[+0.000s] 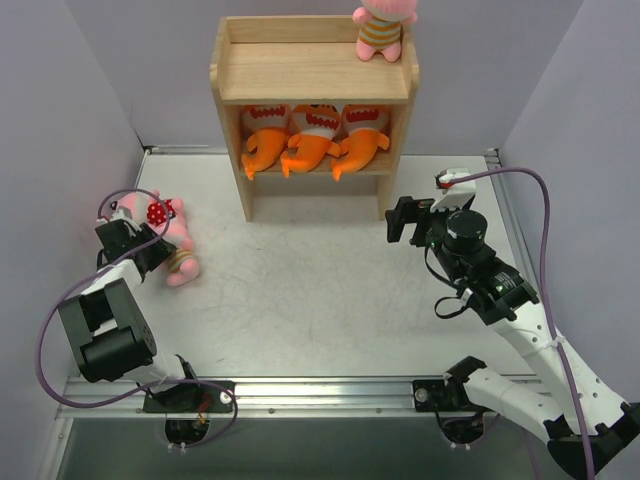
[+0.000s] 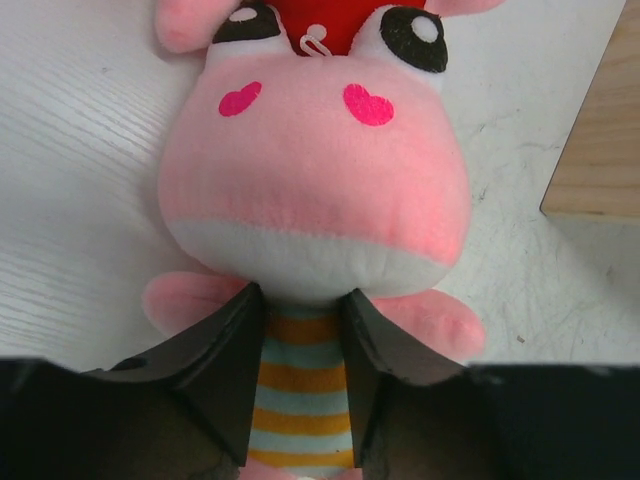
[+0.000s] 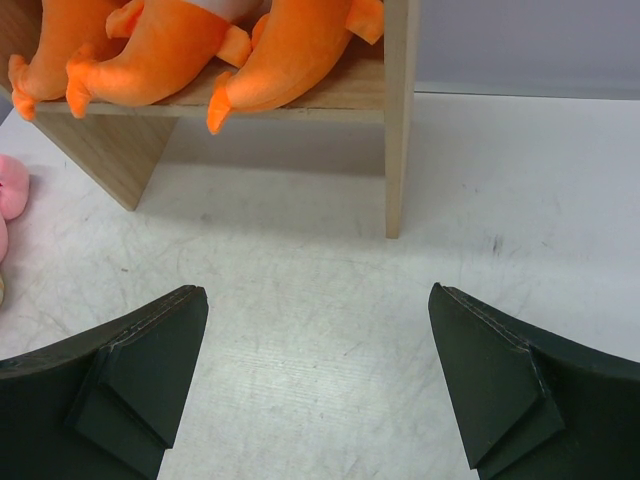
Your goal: Place and organize the stuffed toys onto the shelf
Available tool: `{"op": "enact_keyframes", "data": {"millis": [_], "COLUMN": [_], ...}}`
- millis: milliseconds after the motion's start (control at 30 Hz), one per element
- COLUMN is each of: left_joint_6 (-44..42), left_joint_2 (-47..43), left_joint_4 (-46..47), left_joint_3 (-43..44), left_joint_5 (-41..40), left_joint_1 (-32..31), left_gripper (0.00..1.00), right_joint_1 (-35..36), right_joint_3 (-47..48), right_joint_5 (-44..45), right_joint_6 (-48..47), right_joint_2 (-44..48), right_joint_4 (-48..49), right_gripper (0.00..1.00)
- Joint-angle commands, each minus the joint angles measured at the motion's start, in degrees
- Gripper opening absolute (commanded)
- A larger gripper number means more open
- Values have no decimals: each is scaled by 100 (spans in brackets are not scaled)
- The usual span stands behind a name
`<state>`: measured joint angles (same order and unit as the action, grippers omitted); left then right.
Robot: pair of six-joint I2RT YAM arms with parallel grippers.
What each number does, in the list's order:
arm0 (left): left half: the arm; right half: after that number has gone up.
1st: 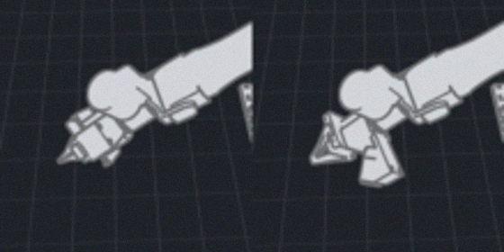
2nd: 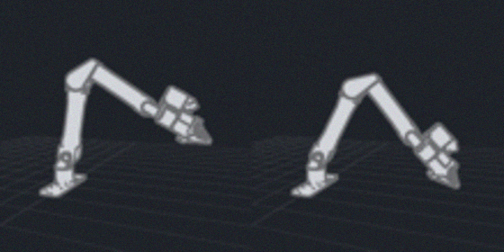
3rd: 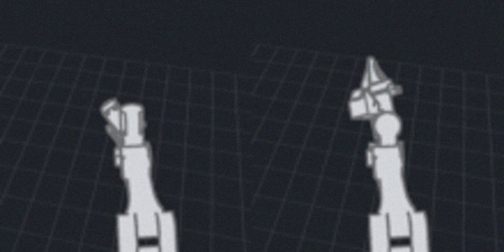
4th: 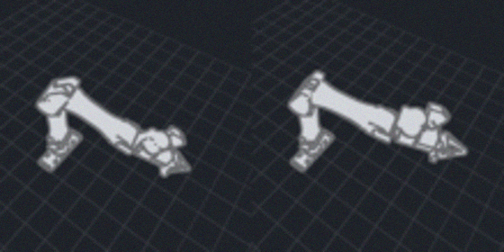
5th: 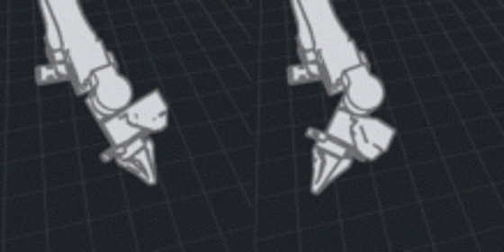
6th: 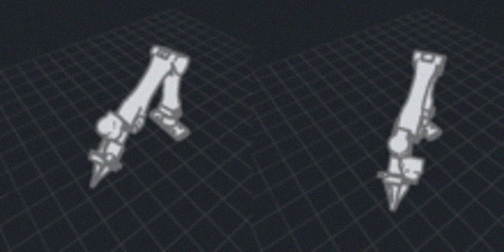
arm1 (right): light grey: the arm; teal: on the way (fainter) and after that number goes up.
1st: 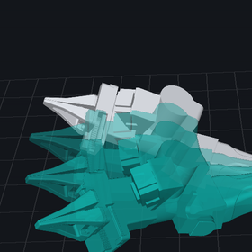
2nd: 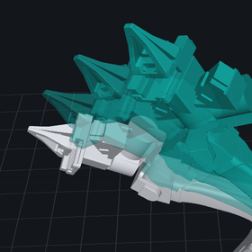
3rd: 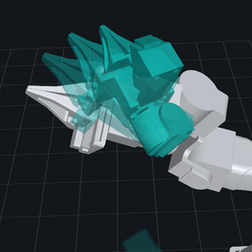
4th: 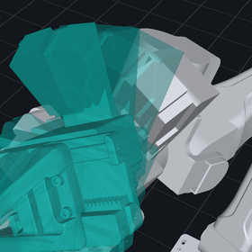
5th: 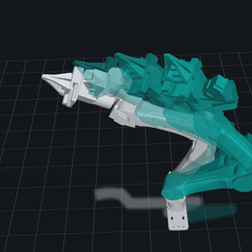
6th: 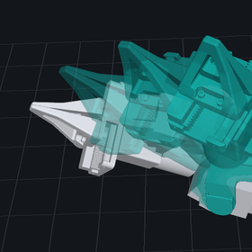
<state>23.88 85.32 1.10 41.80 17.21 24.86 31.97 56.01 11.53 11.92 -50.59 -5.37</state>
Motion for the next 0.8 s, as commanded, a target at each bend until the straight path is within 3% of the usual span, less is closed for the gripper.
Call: {"op": "enact_keyframes", "data": {"millis": [0,67,167,333,567,767], "left_joint_6": [64,56,73,64,-50,-243], "left_joint_2": [108,108,12,-296,-1455,-2159], "left_joint_4": [153,66,-57,-321,-865,-1769], "left_joint_3": [-67,-32,12,21,161,1057], "left_joint_5": [89,46,-51,-235,-727,-1176], "left_joint_1": [-60,-95,-131,-131,-113,-122], "left_gripper": [41,38,20,3,2,2], "right_joint_1": [3,3,3,3,11,11], "right_joint_3": [-29,-29,-29,-72,-90,-73], "right_joint_5": [42,42,51,121,139,122], "right_joint_6": [-76,-76,-76,-85,-76,-85], "right_joint_2": [-13,-4,31,128,198,163], "right_joint_4": [264,247,220,211,185,203], "right_gripper": [98,98,98,98,98,98]}}
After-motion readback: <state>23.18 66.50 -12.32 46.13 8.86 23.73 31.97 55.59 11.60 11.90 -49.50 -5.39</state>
